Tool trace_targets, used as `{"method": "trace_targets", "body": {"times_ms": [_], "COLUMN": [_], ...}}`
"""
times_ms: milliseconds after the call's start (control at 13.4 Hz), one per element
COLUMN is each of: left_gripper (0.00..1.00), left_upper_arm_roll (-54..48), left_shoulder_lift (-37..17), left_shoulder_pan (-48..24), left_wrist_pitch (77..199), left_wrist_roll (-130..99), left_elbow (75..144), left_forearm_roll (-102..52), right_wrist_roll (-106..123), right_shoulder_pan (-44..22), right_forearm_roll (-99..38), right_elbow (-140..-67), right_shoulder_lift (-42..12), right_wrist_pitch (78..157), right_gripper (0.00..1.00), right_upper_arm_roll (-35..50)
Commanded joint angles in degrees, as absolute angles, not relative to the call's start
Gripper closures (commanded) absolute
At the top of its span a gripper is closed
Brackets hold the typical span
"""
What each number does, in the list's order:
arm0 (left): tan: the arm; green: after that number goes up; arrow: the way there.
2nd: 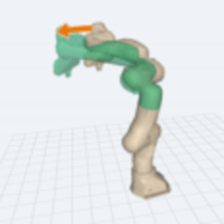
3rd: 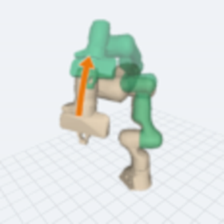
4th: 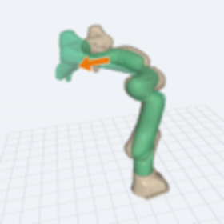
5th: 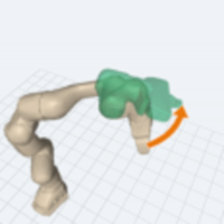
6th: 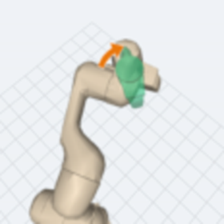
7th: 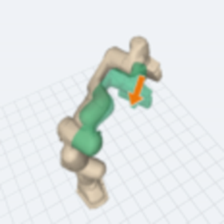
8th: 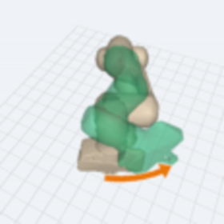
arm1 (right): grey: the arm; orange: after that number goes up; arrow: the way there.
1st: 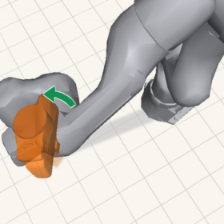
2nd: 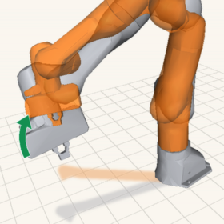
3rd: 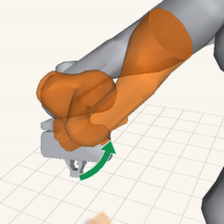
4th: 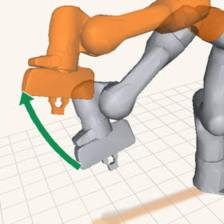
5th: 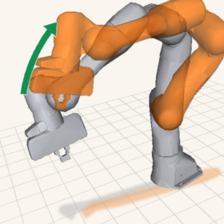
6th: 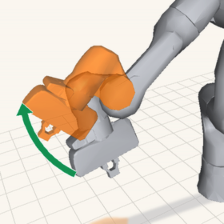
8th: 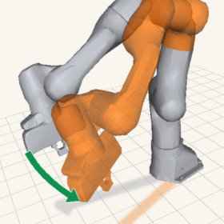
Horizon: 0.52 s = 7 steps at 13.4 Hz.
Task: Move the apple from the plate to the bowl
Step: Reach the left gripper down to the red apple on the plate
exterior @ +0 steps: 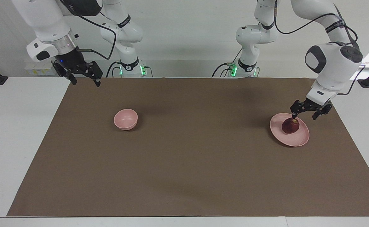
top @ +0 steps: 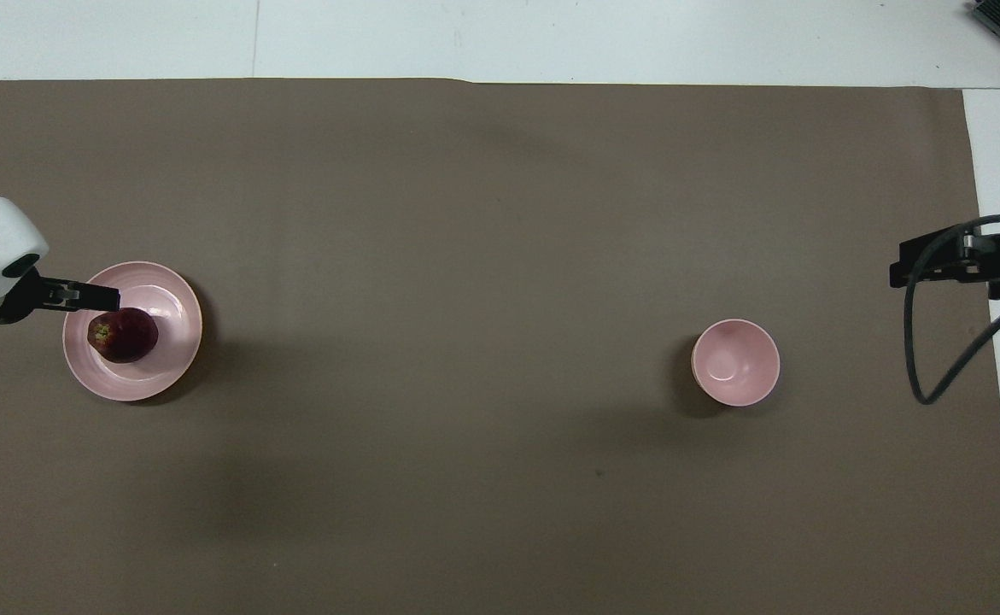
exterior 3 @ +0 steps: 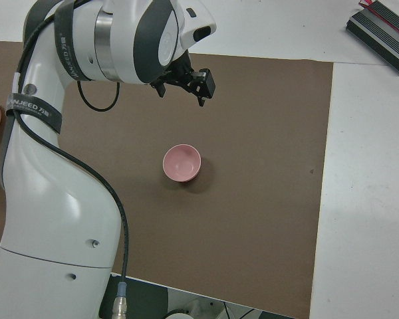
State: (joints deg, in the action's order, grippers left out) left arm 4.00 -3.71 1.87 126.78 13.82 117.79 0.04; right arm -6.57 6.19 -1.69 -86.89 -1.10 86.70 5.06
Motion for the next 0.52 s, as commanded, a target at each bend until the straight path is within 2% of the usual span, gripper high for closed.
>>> {"method": "trace_targets", "body": {"times_ms": [0,447], "left_gripper": [0.0,0.0], "left_upper_arm_roll": [3.87,3.78], "left_shoulder_lift": [-6.15,-3.96], "left_shoulder_pan": [2.2,2.2], "left_wrist_pitch": [132.36,135.17], "left_wrist_roll": [14.85,14.85], "left_elbow": [119.79,125.68], "left_forearm_roll": [-0.79,-0.97], "right_wrist_roll": [-5.19,-5.19], "right_shoulder_pan": [6.77,6.68], "right_forearm_roll": [-2.72,-2.72], "right_elbow": [-87.45,-87.45], "right_shoulder_lift": [-0.26,-0.26], "right_wrist_pitch": [86.66,86.66], "right_gripper": [0.0,0.0], "right_upper_arm_roll": [5.27,5.36]}}
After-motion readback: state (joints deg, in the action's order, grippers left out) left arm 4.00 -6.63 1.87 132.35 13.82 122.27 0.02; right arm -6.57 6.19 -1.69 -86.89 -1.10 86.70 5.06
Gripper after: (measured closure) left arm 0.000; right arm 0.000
